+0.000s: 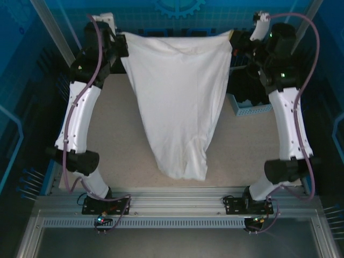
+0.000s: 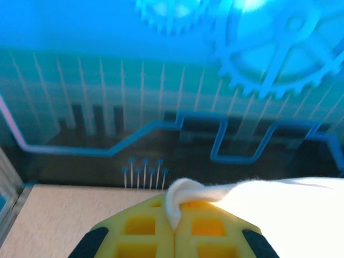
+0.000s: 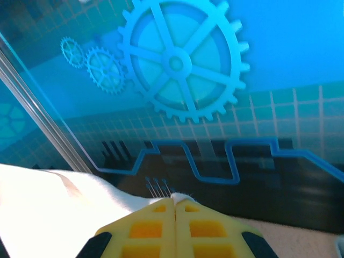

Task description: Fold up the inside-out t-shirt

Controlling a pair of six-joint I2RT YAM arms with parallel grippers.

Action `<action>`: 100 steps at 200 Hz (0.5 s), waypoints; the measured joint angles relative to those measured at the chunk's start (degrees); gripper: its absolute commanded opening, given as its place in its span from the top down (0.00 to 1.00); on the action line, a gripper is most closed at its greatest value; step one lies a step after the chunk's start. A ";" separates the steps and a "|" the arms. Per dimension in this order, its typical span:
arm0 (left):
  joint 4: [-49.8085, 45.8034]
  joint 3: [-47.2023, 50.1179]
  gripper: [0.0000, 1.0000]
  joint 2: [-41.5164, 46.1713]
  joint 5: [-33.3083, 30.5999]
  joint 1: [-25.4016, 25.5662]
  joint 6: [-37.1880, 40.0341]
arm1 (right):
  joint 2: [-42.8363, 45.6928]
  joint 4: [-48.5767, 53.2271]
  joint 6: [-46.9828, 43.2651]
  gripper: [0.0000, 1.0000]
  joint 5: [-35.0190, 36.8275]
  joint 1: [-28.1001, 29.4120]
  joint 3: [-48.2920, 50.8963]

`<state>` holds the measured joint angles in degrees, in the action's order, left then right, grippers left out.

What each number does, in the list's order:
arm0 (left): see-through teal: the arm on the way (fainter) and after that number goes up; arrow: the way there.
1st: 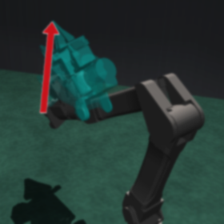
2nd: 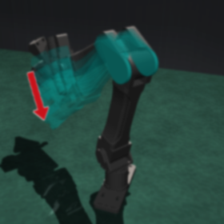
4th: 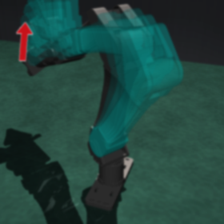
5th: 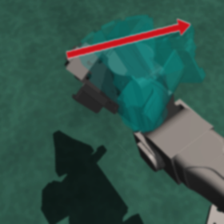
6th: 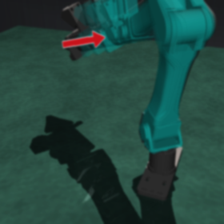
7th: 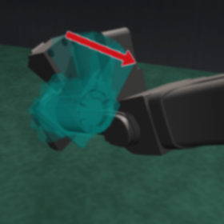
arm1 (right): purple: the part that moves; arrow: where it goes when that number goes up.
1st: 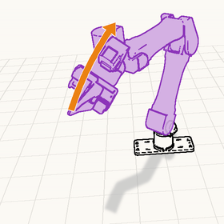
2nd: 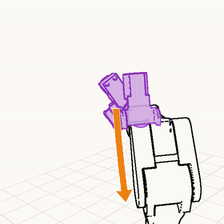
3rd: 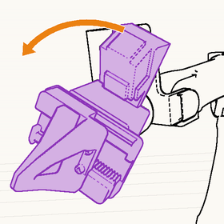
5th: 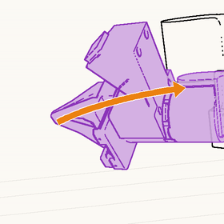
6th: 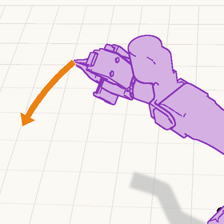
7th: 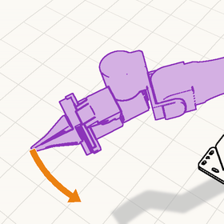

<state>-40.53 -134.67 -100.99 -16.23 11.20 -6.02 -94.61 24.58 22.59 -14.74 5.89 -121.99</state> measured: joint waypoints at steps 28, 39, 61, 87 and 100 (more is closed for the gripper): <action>0.92 -5.18 1.00 4.98 1.68 0.00 -0.13 | -5.27 2.93 -0.09 1.00 -1.22 0.42 -17.20; 4.15 2.82 1.00 13.05 2.67 0.04 -0.81 | -4.33 3.28 -0.66 1.00 -1.88 0.68 -20.26; 11.85 25.05 1.00 32.06 4.15 1.36 -3.26 | 2.34 3.06 -2.43 1.00 -3.23 1.22 -16.39; 22.99 54.80 1.00 52.46 8.00 7.23 -8.17 | 13.64 2.32 -5.25 1.00 -4.44 1.36 1.55; 27.69 69.31 1.00 58.27 9.94 11.82 -10.49 | 17.70 1.84 -6.27 1.00 -4.85 1.42 11.47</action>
<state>-12.84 -65.36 -42.72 -6.28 23.03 -16.51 -76.90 26.41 16.32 -19.59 7.31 -110.52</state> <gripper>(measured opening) 0.058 0.057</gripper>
